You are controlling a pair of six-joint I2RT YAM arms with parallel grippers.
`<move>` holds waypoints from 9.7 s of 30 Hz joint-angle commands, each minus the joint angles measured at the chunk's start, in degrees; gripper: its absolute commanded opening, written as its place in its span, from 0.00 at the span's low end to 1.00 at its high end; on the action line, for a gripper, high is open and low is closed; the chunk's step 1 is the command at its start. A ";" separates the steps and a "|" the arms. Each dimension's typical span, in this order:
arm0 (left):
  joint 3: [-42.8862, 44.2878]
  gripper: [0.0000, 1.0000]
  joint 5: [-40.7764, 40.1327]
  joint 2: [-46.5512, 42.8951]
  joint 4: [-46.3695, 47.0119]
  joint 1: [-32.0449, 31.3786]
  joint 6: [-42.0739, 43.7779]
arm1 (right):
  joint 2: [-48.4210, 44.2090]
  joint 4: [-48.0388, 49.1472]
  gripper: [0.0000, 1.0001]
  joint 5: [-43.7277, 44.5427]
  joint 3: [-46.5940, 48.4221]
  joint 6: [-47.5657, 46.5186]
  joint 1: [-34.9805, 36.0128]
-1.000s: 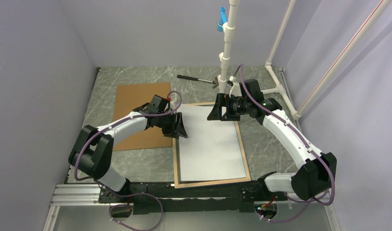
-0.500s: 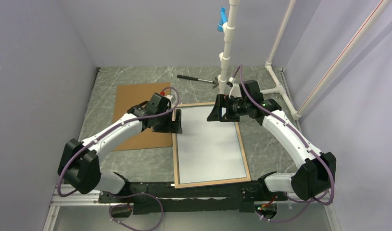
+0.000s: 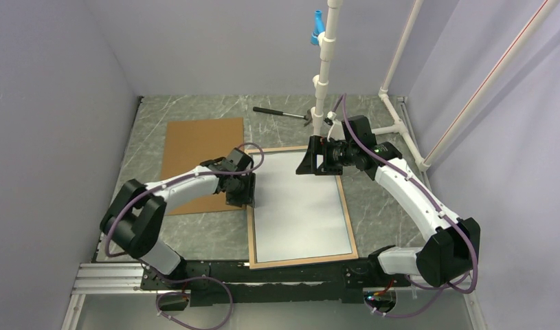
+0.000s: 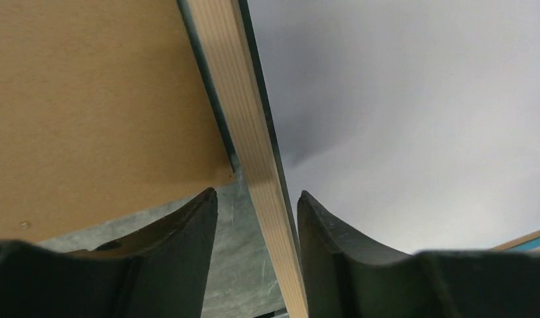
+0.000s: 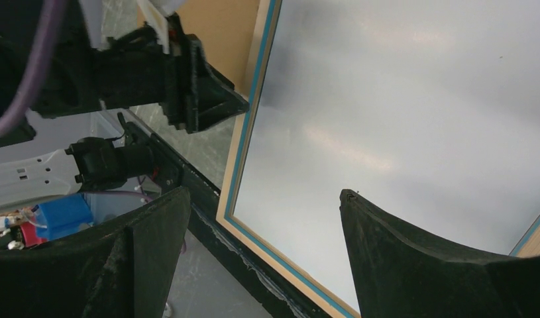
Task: Put the photo into the frame
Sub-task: Turn over the photo from the photo frame, then pick up the photo frame item at the center of the board.
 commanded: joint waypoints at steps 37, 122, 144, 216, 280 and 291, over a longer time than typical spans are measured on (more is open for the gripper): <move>-10.17 0.96 16.10 -10.08 20.83 8.69 -0.56 | 5.67 10.72 0.92 -4.69 -2.43 2.37 1.25; 5.91 0.98 -15.64 10.65 -4.99 52.03 7.44 | 51.88 13.86 0.95 9.42 28.13 11.79 23.84; -8.43 0.89 17.84 3.83 7.39 51.50 9.37 | 46.39 15.39 0.95 1.71 29.42 13.71 23.39; -24.92 0.90 11.54 -18.48 10.95 32.83 -0.04 | 23.01 30.44 0.01 -4.85 -4.57 14.47 8.37; 4.60 1.00 27.17 -43.53 -0.27 31.44 -10.69 | 28.89 -21.08 0.68 18.91 56.81 2.51 34.68; 5.20 0.99 26.92 -43.00 -1.78 31.47 -9.99 | 26.01 -11.91 0.83 6.51 50.93 3.86 34.68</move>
